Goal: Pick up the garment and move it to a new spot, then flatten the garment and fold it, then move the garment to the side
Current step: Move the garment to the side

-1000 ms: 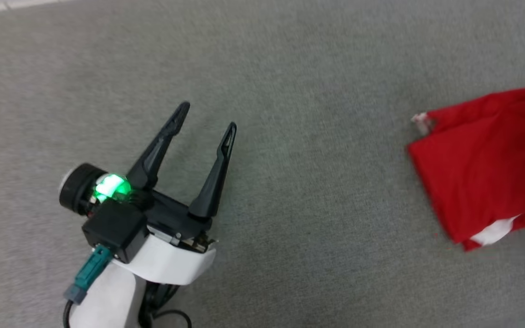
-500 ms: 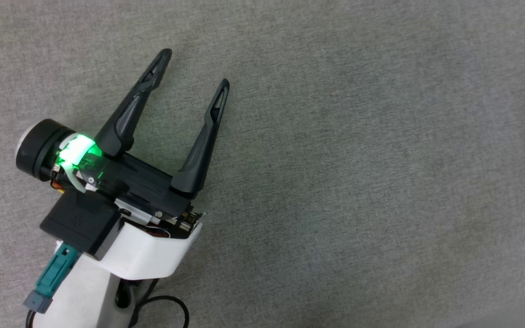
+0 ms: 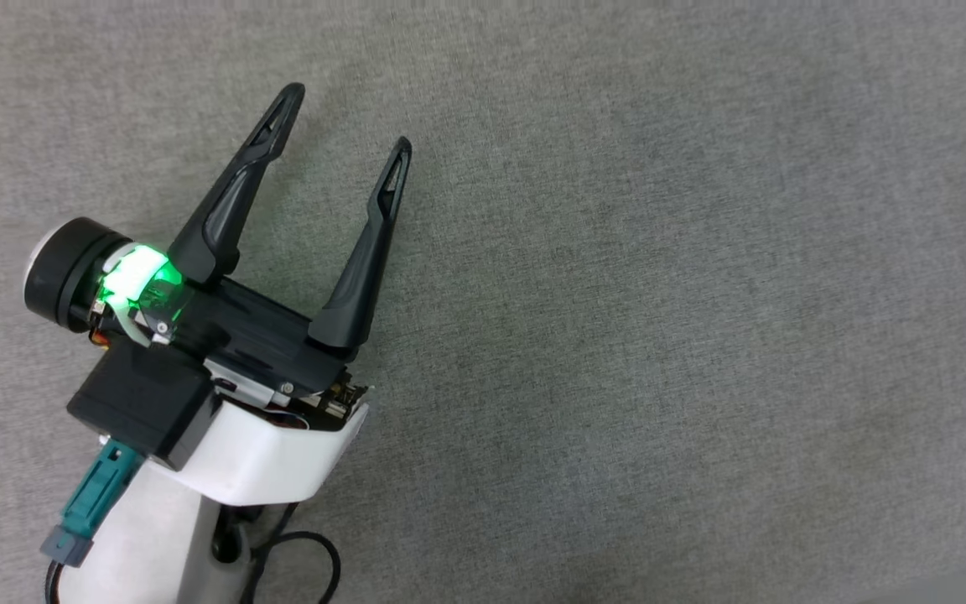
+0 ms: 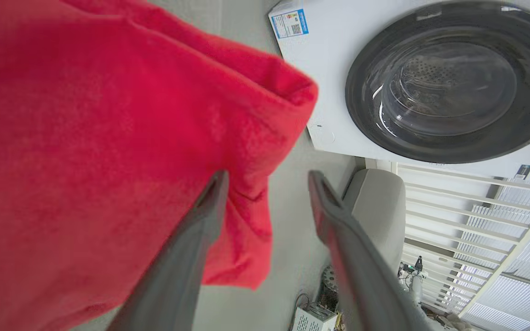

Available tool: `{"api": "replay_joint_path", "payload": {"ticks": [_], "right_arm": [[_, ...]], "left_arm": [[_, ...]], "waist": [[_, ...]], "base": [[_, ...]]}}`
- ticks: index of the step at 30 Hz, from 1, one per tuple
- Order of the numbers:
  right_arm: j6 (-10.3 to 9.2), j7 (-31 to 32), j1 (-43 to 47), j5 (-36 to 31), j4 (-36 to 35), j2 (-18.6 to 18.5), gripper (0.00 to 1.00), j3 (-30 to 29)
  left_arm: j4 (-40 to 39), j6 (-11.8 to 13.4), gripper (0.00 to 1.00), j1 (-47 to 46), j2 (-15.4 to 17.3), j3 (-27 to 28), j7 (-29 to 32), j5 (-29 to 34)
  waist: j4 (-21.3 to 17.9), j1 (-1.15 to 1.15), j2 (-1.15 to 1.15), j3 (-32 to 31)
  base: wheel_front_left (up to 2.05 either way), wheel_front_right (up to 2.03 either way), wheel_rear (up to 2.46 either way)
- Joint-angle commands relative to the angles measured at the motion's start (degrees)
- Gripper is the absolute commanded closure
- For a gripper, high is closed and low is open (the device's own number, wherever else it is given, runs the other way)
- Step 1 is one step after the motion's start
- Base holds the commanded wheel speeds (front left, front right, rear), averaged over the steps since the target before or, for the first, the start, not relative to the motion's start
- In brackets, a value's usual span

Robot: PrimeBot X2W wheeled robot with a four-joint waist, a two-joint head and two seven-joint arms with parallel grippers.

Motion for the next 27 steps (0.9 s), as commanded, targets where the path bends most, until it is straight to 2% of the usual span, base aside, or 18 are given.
{"api": "replay_joint_path", "payload": {"ticks": [1, 7, 12, 21, 27], "right_arm": [[-0.08, 0.3, -0.8, -0.5, -0.8, 0.1, 0.00, -0.1], [-0.08, 1.5, -1.9, 1.7, -7.5, 1.9, 0.00, 1.8], [-0.07, -1.8, -2.6, 4.7, -12.5, 6.3, 0.00, 2.8], [-0.06, -13.2, 3.8, 9.6, -19.5, 20.3, 0.00, 3.7], [-0.06, -21.0, 12.3, 12.6, -21.7, 28.9, 0.00, 3.4]], "left_arm": [[0.3, -0.1, 0.00, 0.8, -0.2, 0.3, -0.1, -0.2], [2.0, -0.1, 0.00, 4.2, -2.9, 3.4, -0.1, -1.3], [4.1, 0.0, 0.00, 8.1, -5.1, 7.1, -0.1, -1.0], [8.5, 0.6, 0.00, 14.8, -8.9, 14.6, -0.1, -0.8], [11.5, 0.4, 0.00, 18.9, -10.7, 16.7, -0.1, -1.5]], "waist": [[0.3, -0.01, 0.00, -1.6], [1.4, -0.01, 0.00, -8.4], [3.5, -0.01, 0.00, -15.0], [8.0, -0.01, 0.00, -25.3], [10.7, -0.01, 0.00, -30.2]], "base": [[0.00, 0.00, 0.00], [0.00, 0.00, 0.00], [0.00, 0.00, 0.00], [0.00, 0.00, 0.00], [0.00, 0.00, 0.00]]}}
